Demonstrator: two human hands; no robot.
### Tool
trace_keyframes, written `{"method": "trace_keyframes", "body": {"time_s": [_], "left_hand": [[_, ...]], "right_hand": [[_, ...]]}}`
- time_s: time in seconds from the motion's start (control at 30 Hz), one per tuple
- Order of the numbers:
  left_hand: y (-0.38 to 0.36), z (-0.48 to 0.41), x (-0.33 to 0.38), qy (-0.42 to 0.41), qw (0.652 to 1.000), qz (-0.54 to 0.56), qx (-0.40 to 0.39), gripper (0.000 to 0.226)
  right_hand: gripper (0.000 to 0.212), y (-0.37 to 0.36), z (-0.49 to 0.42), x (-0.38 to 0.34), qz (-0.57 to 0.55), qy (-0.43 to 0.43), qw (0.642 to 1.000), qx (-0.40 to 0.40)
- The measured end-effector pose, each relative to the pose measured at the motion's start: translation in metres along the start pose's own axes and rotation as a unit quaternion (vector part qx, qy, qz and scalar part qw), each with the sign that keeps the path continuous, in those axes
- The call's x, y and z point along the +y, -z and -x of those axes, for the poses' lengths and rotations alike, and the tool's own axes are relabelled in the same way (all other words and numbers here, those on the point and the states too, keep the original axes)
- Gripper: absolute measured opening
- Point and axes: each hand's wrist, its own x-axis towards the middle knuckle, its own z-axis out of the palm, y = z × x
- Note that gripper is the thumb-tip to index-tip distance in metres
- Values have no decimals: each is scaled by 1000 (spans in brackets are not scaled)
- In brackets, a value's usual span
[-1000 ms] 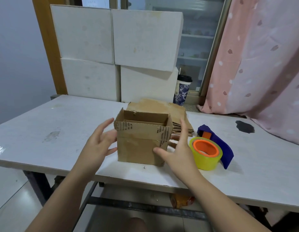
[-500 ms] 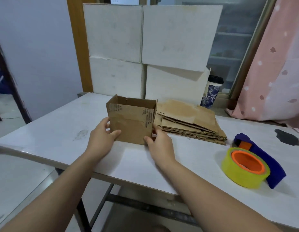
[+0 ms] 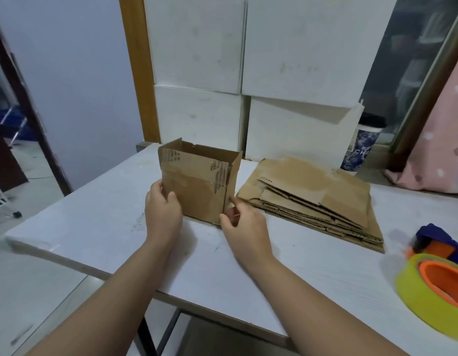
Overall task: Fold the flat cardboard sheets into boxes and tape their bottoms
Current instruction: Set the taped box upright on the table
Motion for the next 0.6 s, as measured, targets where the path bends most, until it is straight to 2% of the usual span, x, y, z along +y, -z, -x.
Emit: {"method": "trace_keyframes", "body": {"time_s": [0.07, 0.17, 0.27, 0.33, 0.47, 0.6], "left_hand": [[2, 0, 1, 12, 1000, -5, 18, 38], [5, 1, 1, 20, 1000, -5, -5, 49], [3, 0, 3, 35, 999, 11, -13, 75], [-1, -5, 4, 37, 999, 11, -4, 74], [-13, -29, 2, 47, 998, -16, -26, 70], [-36, -55, -3, 24, 996, -63, -66, 85]], "right_hand": [[49, -1, -1, -1, -21, 3, 1000, -7], [53, -3, -7, -2, 14, -1, 1000, -27], [35, -10, -9, -6, 103, 69, 990, -64], [29, -17, -13, -9, 174, 115, 972, -106], [53, -25, -36, -10, 216, 73, 964, -137], [62, -34, -54, -12, 225, 17, 965, -131]]}}
